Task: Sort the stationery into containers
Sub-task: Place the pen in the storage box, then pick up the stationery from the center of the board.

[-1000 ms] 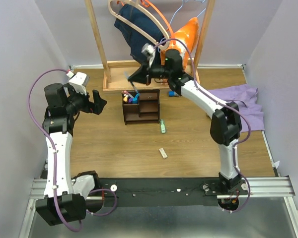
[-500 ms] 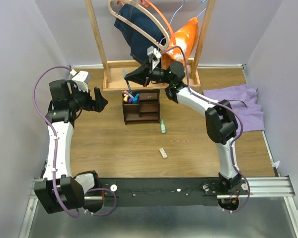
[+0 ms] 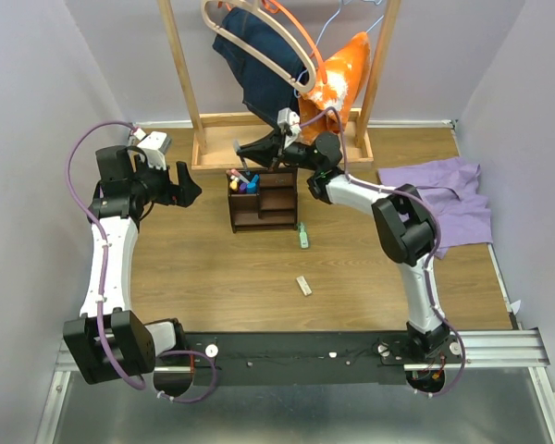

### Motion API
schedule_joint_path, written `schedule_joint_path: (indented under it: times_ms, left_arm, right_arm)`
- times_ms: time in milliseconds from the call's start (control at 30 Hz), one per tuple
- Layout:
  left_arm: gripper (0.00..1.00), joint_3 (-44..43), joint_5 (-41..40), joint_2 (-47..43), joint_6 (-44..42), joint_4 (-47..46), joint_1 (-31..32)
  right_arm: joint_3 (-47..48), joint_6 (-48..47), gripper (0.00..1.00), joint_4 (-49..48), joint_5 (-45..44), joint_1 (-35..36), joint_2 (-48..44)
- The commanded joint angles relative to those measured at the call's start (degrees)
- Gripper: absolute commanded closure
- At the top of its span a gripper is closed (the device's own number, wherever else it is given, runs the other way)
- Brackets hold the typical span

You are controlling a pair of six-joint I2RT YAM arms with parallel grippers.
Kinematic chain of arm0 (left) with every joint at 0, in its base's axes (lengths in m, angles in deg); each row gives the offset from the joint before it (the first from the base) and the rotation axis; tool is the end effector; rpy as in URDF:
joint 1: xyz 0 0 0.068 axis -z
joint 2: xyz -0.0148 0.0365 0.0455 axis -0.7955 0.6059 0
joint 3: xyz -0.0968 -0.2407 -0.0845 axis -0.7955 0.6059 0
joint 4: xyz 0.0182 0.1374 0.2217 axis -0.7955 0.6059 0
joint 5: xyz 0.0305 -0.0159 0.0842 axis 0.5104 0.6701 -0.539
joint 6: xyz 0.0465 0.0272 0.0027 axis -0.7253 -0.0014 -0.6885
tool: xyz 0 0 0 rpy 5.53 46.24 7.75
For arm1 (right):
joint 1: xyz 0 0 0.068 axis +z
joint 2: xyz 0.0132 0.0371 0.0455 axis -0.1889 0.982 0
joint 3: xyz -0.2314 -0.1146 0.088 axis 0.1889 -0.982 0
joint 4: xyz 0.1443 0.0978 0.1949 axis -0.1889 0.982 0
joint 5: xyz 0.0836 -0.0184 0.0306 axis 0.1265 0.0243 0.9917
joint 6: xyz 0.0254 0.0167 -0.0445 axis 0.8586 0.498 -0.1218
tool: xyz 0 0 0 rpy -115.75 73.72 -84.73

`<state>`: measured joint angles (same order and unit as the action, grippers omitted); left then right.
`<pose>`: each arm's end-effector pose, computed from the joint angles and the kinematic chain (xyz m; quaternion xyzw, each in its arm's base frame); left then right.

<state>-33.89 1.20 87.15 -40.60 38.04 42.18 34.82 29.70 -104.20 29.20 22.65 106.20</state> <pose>0.2577 0.0263 0.3380 0.0979 0.8456 -0.2173 0.4776 0.4004 0.2973 0.2803 -0.4288 0.4163 0.5029 0.6244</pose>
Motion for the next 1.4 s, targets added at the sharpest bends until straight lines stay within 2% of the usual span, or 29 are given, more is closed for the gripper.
schedule_joint_path:
  times_ms: [0, 167, 367, 533, 567, 667, 700, 833, 1033, 1100, 1133, 1167, 1233, 1267, 1367]
  left_arm:
    - [0.01, -0.7, -1.1, 0.2, -1.1, -0.5, -0.3]
    - [0.01, -0.1, -1.3, 0.4, -1.3, -0.5, -0.4]
    - [0.01, 0.9, -1.0, 0.1, -1.1, -1.2, -0.4]
    - [0.01, 2.1, -0.7, -1.3, -0.7, -1.3, -0.4]
    - [0.01, 2.4, -0.7, -1.4, -0.6, -1.4, -0.5]
    - [0.01, 2.9, -0.3, -2.3, -0.3, -1.5, -0.5]
    - [0.01, 2.9, -0.3, -2.7, -0.3, -1.4, -0.5]
    - [0.01, 2.7, 0.1, -3.8, 0.0, -1.2, -0.5]
    - [0.01, 2.2, 1.2, -6.3, 2.7, -3.7, -0.6]
    - [0.01, 1.8, 1.1, -7.7, 2.7, -4.1, -0.6]
    - [0.01, 1.9, 0.1, -8.2, 2.7, -4.1, -0.6]
    - [0.01, 2.1, -0.5, -8.7, 2.7, -4.0, -0.6]
    - [0.01, 2.6, -1.8, -10.3, 3.5, -3.7, -0.6]
    - [0.01, 3.6, -2.1, -10.9, 3.5, -3.6, -0.5]
    - [0.01, 5.1, -2.2, -12.6, 3.6, -4.1, -0.6]
  right_arm:
    - [-0.2, -1.0, 0.99, -4.8, -2.5, -0.5, 3.5]
    - [-3.1, -1.6, 0.99, -6.9, -3.1, -0.4, 4.2]
    - [-8.5, -8.0, 0.99, -8.2, -2.4, -0.2, 2.3]
    - [-12.7, -10.6, 0.94, -7.9, -2.8, -0.3, 0.9]
    - [-13.1, -10.6, 0.92, -7.9, -3.1, -0.3, 0.7]
    - [-14.3, -10.2, 0.77, -8.6, -4.1, -0.2, 0.0]
    - [-14.6, -10.2, 0.69, -8.7, -4.1, -0.1, -0.8]
    - [-15.6, -11.4, 0.58, -6.7, -4.8, 0.0, -4.7]
    - [-16.4, -16.7, 0.55, 8.1, -7.7, 0.1, -15.3]
    - [-16.2, -17.5, 0.55, 18.5, -9.5, 0.0, -21.1]
    - [-16.1, -17.4, 0.54, 23.0, -13.3, 0.1, -23.0]
    - [-16.0, -16.7, 0.54, 32.3, -15.7, 0.1, -24.8]
    - [-16.1, -12.9, 0.50, 42.9, -24.6, -0.1, -29.5]
    - [-16.7, -12.5, 0.49, 52.6, -26.7, -0.1, -31.1]
    - [-23.3, -7.2, 0.47, 64.8, -32.8, -0.1, -36.7]
